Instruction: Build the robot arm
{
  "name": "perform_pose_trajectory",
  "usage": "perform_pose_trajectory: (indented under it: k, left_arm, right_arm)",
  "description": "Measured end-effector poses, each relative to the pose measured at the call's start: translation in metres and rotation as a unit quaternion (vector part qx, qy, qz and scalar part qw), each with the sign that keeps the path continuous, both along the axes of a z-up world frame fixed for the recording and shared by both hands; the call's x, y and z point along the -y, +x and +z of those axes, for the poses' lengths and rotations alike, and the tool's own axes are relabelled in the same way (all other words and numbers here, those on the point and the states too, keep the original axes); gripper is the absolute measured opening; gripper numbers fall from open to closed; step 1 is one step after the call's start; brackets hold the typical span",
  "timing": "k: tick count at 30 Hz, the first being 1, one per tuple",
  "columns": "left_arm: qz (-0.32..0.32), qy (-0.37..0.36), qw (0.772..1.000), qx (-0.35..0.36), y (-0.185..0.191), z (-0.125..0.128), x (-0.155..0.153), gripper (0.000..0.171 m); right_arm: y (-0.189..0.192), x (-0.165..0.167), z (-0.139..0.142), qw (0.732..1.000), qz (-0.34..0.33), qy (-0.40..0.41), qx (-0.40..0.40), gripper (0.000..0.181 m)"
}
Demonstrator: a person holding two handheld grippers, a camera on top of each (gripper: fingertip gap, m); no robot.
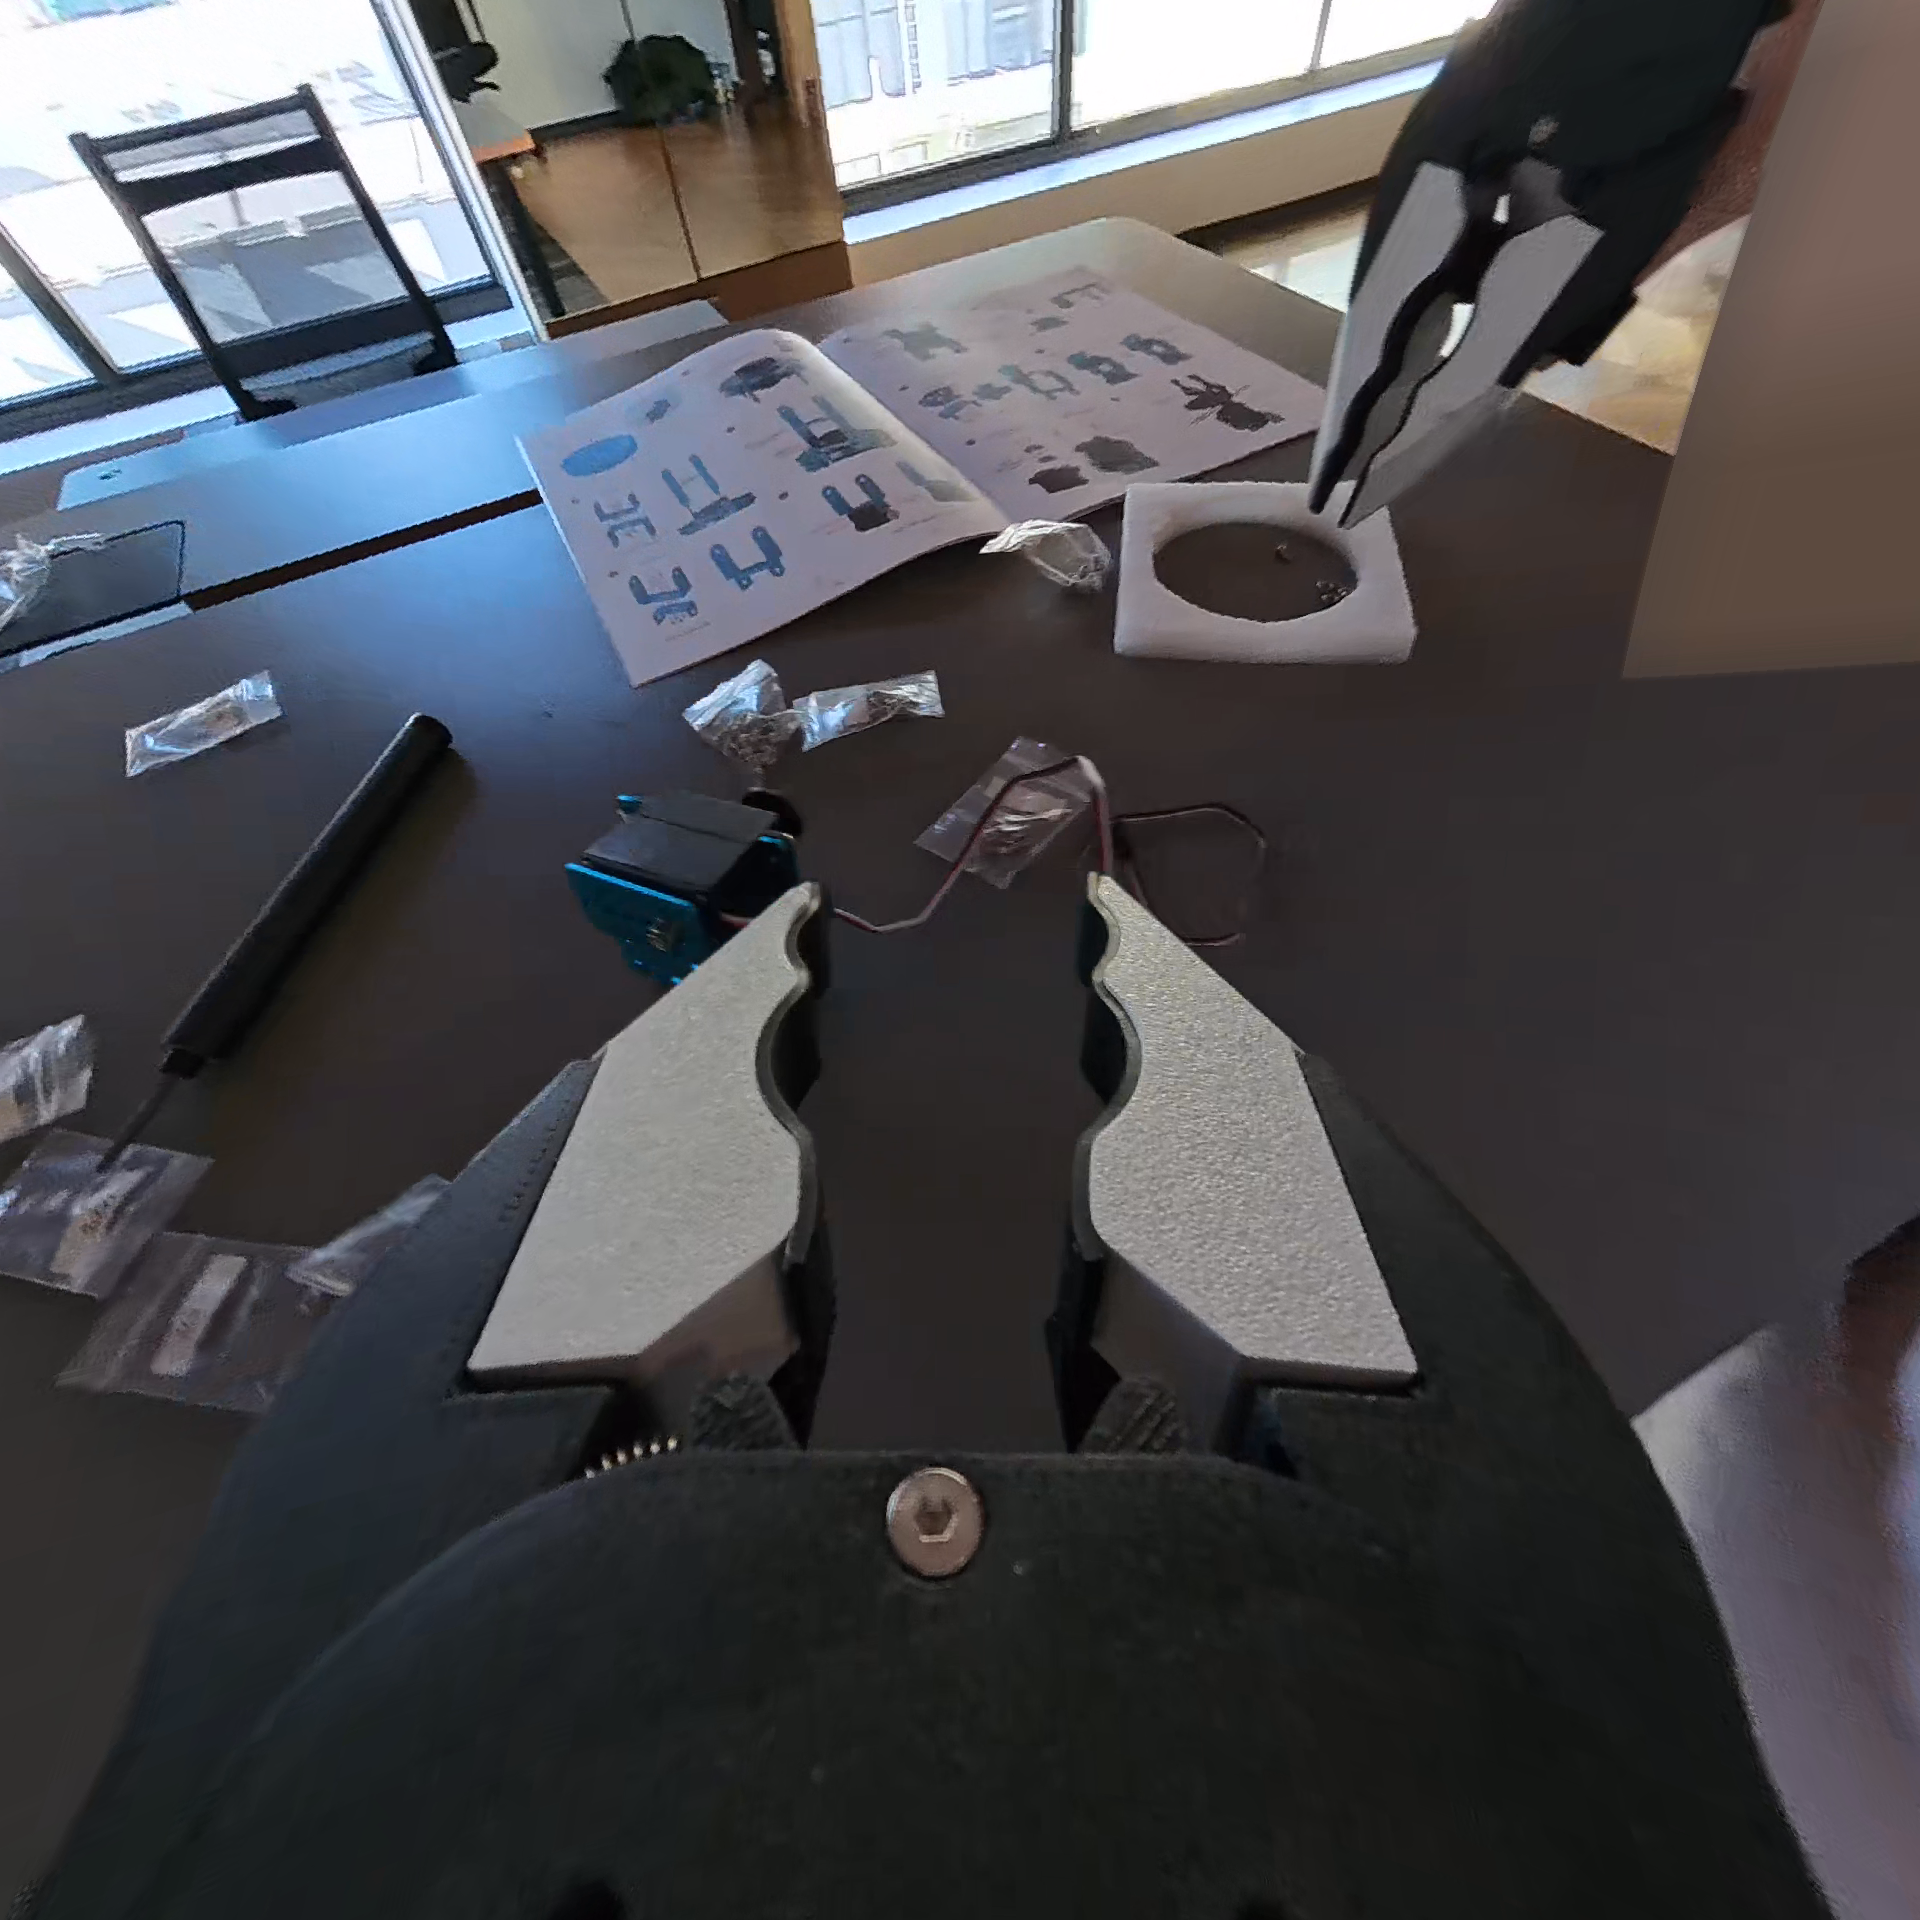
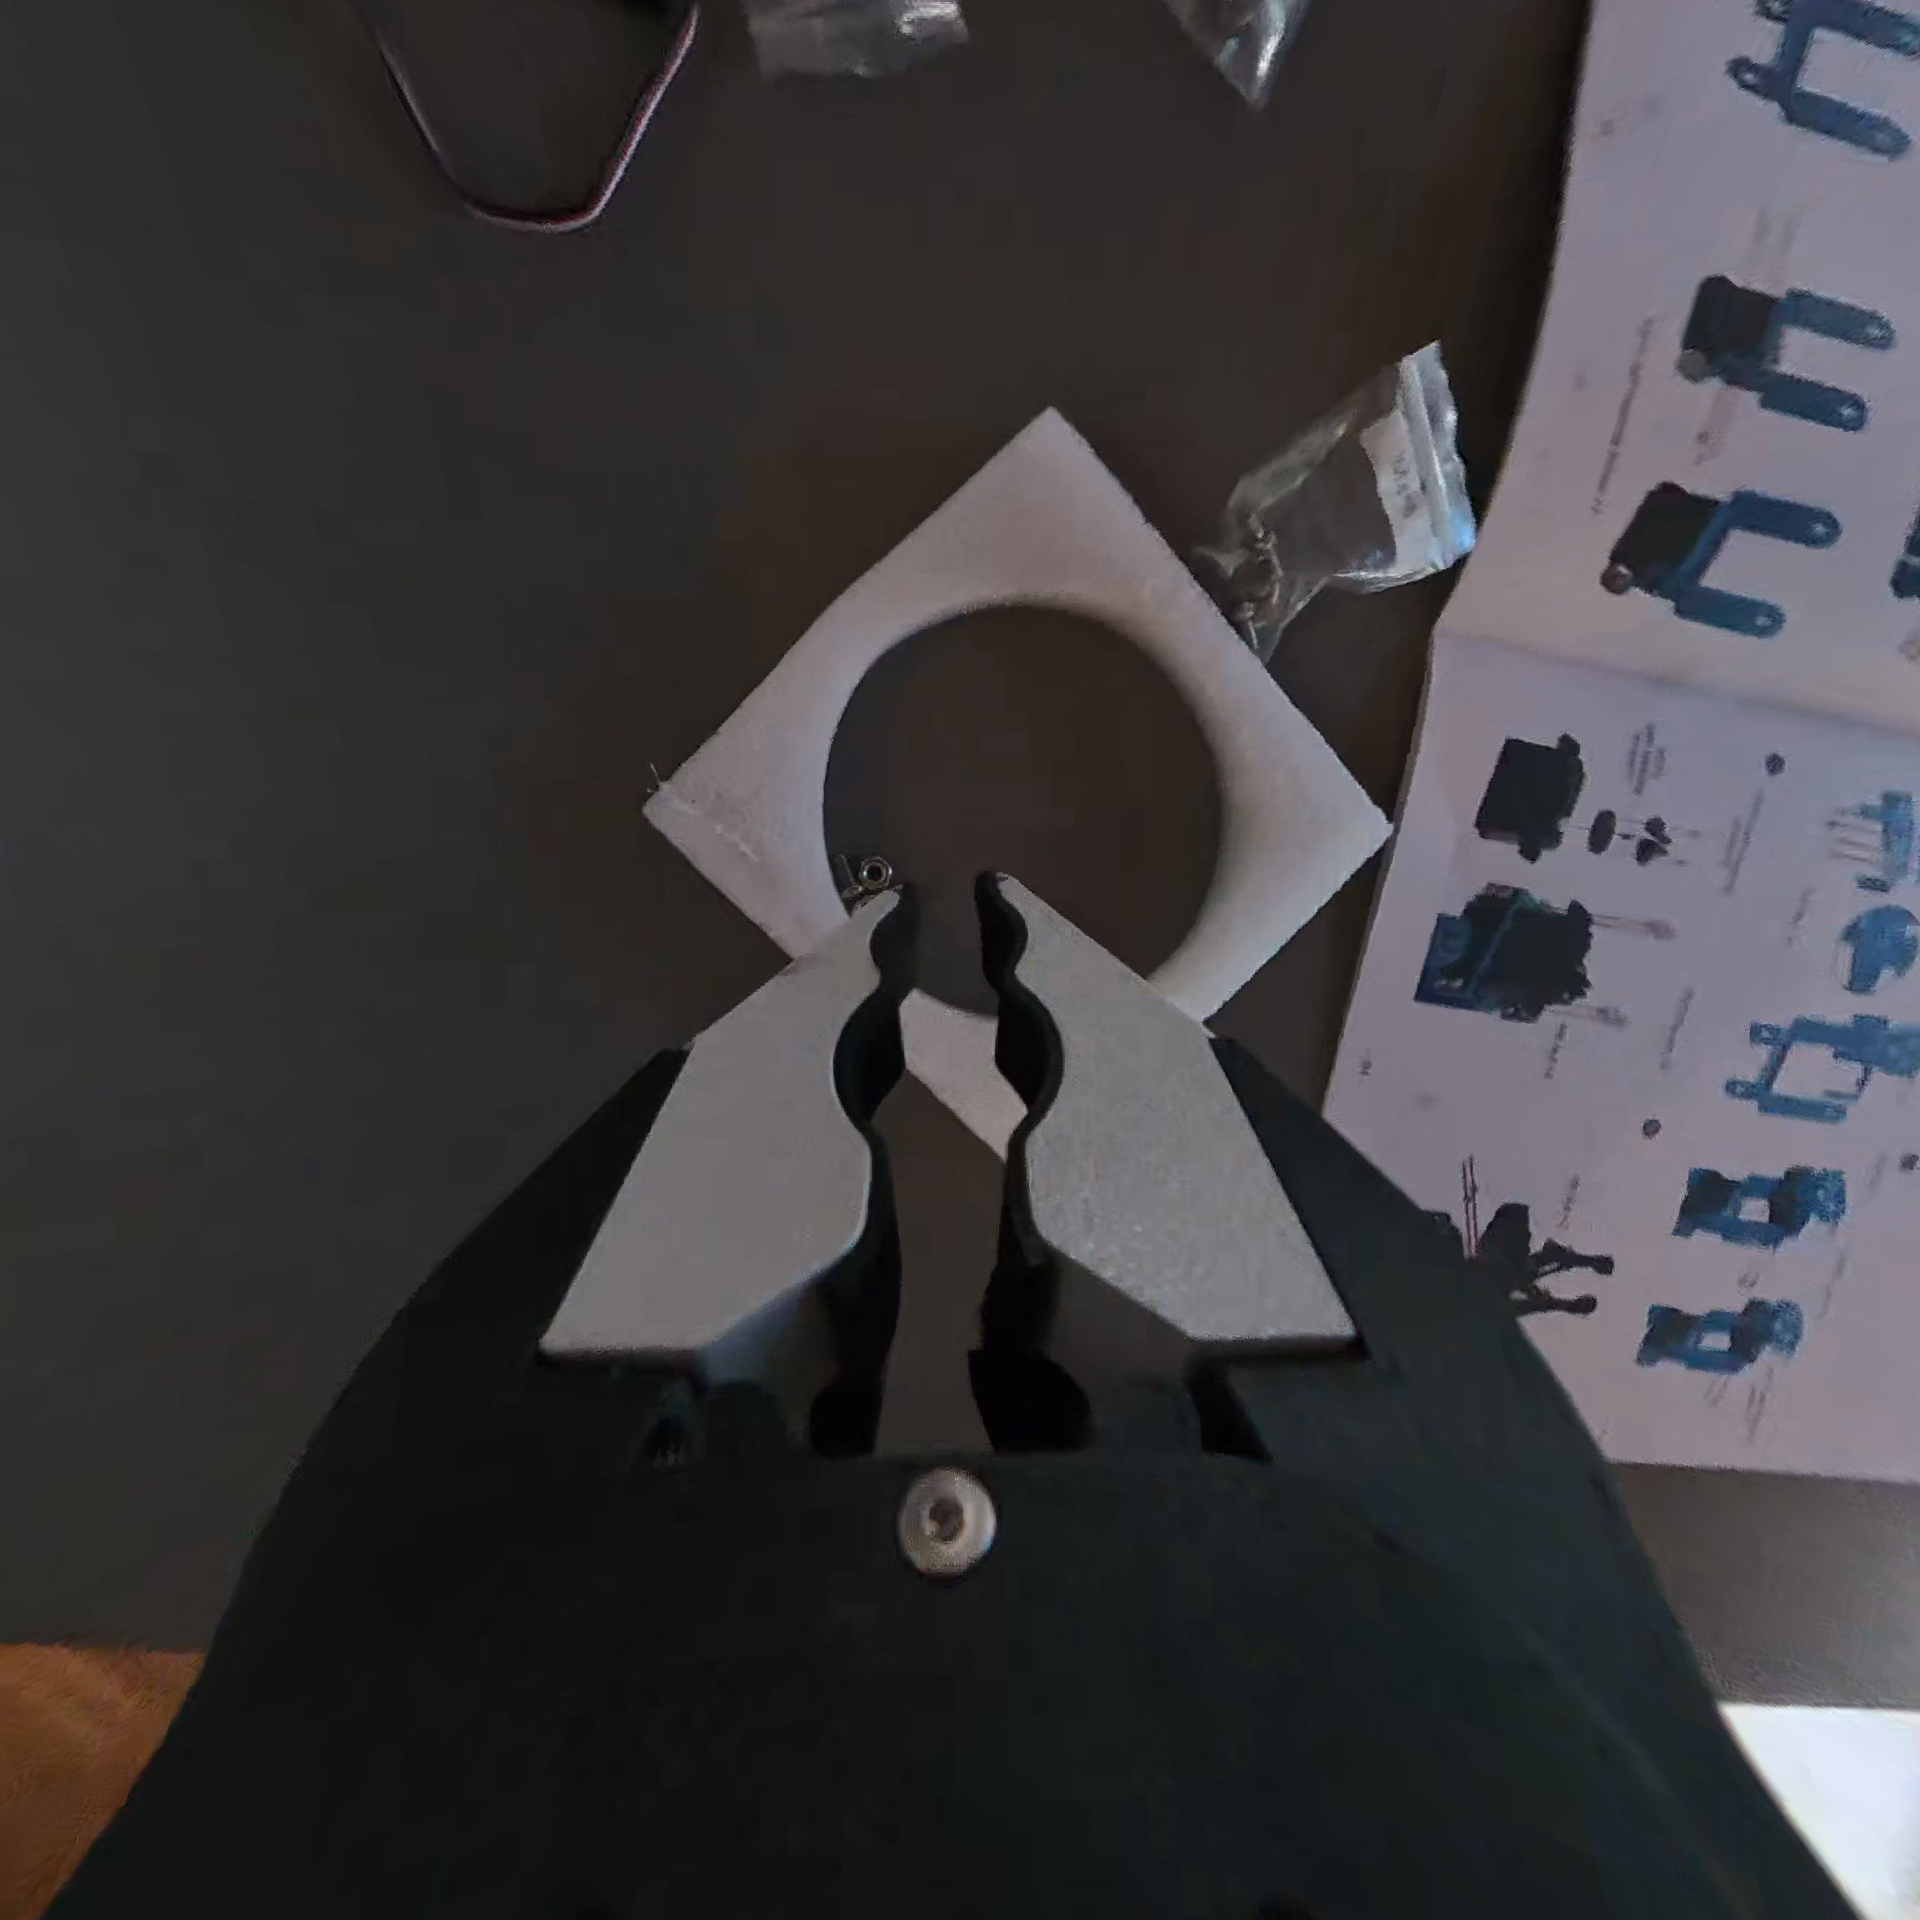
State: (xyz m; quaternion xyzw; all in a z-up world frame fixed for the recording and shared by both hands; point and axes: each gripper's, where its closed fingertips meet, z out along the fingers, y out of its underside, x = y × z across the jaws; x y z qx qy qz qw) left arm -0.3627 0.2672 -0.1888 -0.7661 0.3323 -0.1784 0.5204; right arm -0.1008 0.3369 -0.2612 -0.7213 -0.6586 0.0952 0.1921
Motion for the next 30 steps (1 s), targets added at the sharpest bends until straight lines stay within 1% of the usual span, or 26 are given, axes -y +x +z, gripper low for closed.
perform_pose_trajectory:
  k: [2, 4, 9, 11, 16, 21, 28, 30]
  left_arm:
    - [0.016, -0.003, 1.000, 0.000, 0.007, -0.001, 0.016, 0.048]
    - [0.030, -0.006, 1.000, 0.001, 0.012, -0.003, 0.029, 0.047]
    - [0.056, -0.009, 0.998, -0.006, 0.017, -0.002, 0.046, 0.047]
    - [0.061, -0.008, 0.998, -0.006, 0.018, 0.001, 0.049, 0.047]
    - [0.066, 0.002, 0.998, 0.003, 0.023, 0.006, 0.051, 0.045]
    - [0.061, 0.000, 0.998, 0.005, 0.031, 0.004, 0.051, 0.045]
    - [0.054, -0.006, 0.998, 0.011, 0.036, 0.001, 0.048, 0.045]
    - [0.052, -0.007, 0.999, 0.009, 0.037, -0.001, 0.049, 0.045]
  right_arm:
    - [0.004, 0.000, -0.009, 0.999, 0.025, -0.023, 0.031, 0.012]
    - [0.005, 0.002, -0.016, 0.997, 0.042, -0.044, 0.043, 0.013]
    - [0.004, -0.002, -0.027, 0.997, 0.035, -0.048, 0.051, 0.013]
    - [0.005, 0.001, -0.028, 0.996, 0.029, -0.064, 0.048, 0.011]
    - [0.006, 0.004, -0.027, 0.997, 0.020, -0.067, 0.036, 0.012]
    - [0.005, 0.005, -0.029, 0.997, 0.020, -0.061, 0.037, 0.012]
    - [0.001, 0.008, -0.031, 0.997, 0.017, -0.074, 0.028, 0.009]
    - [0.001, 0.007, -0.031, 0.997, 0.018, -0.074, 0.028, 0.011]
